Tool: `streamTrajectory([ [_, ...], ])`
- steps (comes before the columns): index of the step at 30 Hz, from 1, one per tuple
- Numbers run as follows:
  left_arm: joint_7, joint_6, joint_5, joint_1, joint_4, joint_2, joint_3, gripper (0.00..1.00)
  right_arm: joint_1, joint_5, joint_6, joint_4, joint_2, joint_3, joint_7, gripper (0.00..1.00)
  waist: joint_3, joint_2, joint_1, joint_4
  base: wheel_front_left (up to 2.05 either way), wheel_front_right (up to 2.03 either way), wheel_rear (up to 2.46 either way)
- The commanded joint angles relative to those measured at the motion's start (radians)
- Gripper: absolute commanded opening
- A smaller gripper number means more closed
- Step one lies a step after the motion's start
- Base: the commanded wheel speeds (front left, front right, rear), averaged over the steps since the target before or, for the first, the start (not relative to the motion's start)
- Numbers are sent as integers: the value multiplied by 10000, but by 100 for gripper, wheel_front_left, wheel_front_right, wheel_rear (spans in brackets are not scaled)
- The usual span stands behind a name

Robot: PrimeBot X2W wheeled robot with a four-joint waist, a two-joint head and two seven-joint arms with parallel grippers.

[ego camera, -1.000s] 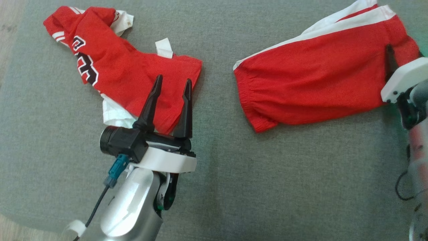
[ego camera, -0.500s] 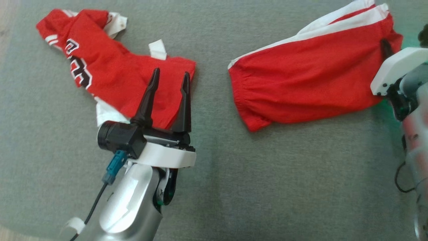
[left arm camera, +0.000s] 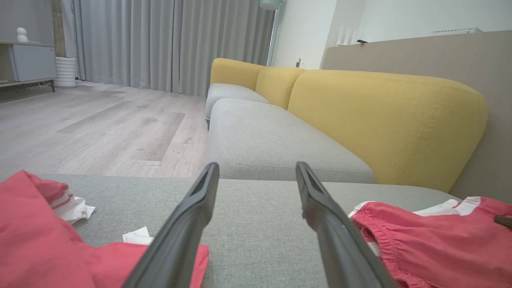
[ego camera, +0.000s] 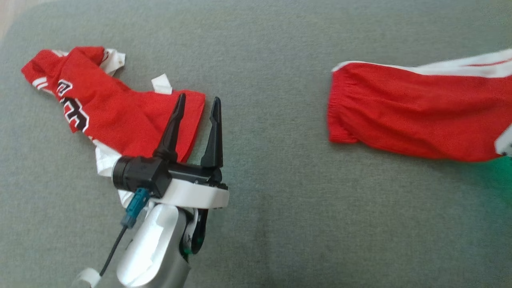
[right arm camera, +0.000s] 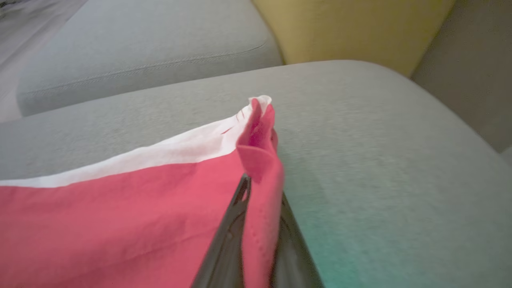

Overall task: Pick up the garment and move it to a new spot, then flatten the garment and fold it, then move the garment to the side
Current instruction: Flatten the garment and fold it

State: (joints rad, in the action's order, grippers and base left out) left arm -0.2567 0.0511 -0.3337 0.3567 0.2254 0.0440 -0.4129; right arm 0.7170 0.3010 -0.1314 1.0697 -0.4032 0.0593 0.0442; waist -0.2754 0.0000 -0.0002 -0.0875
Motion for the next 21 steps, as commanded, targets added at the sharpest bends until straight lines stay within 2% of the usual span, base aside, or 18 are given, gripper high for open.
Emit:
streamTrajectory([
  [1, -51, -62, 80, 44, -264, 63, 375, 100, -38, 74, 7, -251, -225, -5, 243, 0, 163, 0, 2, 140, 0, 0, 0],
  [10, -51, -152, 161, -337, -116, 63, 486, 100, -168, 49, 7, -336, 183, 306, 808, 0, 564, 0, 2, 270, 0, 0, 0],
  [21, -51, -119, 184, -673, 52, 64, 523, 100, -484, 419, 7, -1268, 1139, -471, 1249, 0, 1580, 0, 2, 98, 0, 0, 0],
])
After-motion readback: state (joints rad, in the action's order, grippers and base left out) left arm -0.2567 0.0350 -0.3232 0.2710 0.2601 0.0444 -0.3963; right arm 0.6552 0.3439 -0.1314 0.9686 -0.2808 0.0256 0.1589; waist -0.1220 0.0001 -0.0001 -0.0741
